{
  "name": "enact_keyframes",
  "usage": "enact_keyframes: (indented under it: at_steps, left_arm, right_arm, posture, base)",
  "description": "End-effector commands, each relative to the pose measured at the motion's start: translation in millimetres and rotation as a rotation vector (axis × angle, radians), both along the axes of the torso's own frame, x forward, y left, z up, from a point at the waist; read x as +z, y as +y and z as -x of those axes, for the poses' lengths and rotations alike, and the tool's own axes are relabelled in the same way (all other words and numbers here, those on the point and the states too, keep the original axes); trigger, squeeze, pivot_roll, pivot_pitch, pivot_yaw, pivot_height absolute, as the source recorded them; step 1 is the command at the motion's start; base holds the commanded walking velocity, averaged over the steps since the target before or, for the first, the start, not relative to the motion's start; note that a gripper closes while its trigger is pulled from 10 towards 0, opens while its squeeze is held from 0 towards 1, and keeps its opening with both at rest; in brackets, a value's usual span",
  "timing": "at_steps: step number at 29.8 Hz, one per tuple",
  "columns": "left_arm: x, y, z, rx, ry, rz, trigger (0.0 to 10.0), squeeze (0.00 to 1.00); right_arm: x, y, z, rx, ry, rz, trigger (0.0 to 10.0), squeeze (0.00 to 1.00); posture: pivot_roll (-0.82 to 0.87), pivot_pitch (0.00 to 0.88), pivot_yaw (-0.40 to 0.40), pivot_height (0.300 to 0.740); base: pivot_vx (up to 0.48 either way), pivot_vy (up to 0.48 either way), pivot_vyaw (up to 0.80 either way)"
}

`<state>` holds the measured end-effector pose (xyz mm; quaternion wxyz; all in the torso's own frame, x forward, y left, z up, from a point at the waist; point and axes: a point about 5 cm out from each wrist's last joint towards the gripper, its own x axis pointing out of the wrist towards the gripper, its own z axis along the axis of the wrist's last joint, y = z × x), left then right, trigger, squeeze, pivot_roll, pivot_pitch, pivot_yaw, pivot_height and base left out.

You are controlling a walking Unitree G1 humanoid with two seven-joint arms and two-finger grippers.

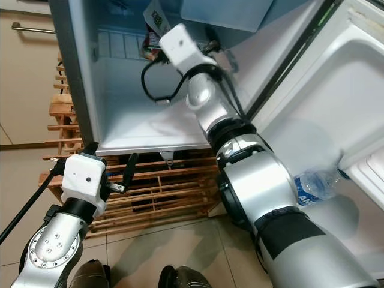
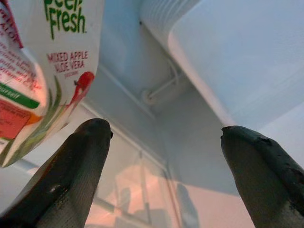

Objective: Restocking fridge

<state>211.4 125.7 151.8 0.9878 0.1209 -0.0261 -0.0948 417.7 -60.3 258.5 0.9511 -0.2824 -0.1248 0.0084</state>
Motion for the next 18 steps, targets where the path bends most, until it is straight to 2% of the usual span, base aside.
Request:
enact_keyframes:
  at_steps: [1,6,8,12,14,15,16,17,18]
  left_arm:
    - [1,-6.8,0.5,-0.035,0.001,0.009,10.0,0.00]
    - [1,-5.2,0.1,-0.040,0.003,0.005,10.0,0.00]
    - [1,-4.7,1.2,-0.040,0.003,0.005,10.0,0.00]
    - [3,-4.7,0.8,-0.036,0.000,0.010,10.0,0.00]
    - [3,-4.7,0.6,-0.035,0.000,0.010,10.0,0.00]
    - [3,-4.5,0.5,-0.036,-0.001,0.011,10.0,0.00]
    - [3,-4.5,0.5,-0.036,-0.001,0.011,10.0,0.00]
    - [3,-4.6,0.4,-0.037,0.000,0.012,10.0,0.00]
    - [3,-4.6,0.4,-0.037,0.000,0.012,10.0,0.00]
  right_arm:
    - [-8,-14.0,-2.5,-0.039,0.055,-0.042,8.5,0.00]
    - [-10,-16.0,-3.0,-0.056,0.070,-0.021,8.4,0.00]
    - [-4,-14.1,-3.3,-0.054,0.066,-0.085,8.4,0.00]
    - [-9,1.7,-0.2,0.014,0.126,-0.289,9.4,0.00]
    - [-10,4.9,0.6,0.027,0.142,-0.327,9.4,0.00]
    - [-14,12.9,2.2,0.068,0.195,-0.447,10.0,0.00]
    - [-14,12.9,2.2,0.068,0.195,-0.447,10.0,0.00]
    - [-15,16.1,2.7,0.091,0.223,-0.517,10.0,0.00]
    - [-15,16.1,2.7,0.091,0.223,-0.517,10.0,0.00]
  posture:
    - [0.28,0.073,-0.218,0.740]
    - [0.29,0.068,-0.215,0.740]
    - [0.30,0.064,-0.217,0.740]
    - [0.29,0.068,-0.216,0.740]
    - [0.29,0.070,-0.216,0.740]
    - [0.28,0.080,-0.215,0.740]
    - [0.28,0.080,-0.215,0.740]
    - [0.28,0.080,-0.215,0.740]
    - [0.28,0.080,-0.215,0.740]
  base:
    - [0.000,0.000,0.00]
    - [0.000,0.000,0.00]
    - [0.000,0.000,0.00]
    - [0.000,0.000,0.00]
    - [0.000,0.000,0.00]
    - [0.000,0.000,0.00]
    - [0.000,0.000,0.00]
    - [0.000,0.000,0.00]
    - [0.000,0.000,0.00]
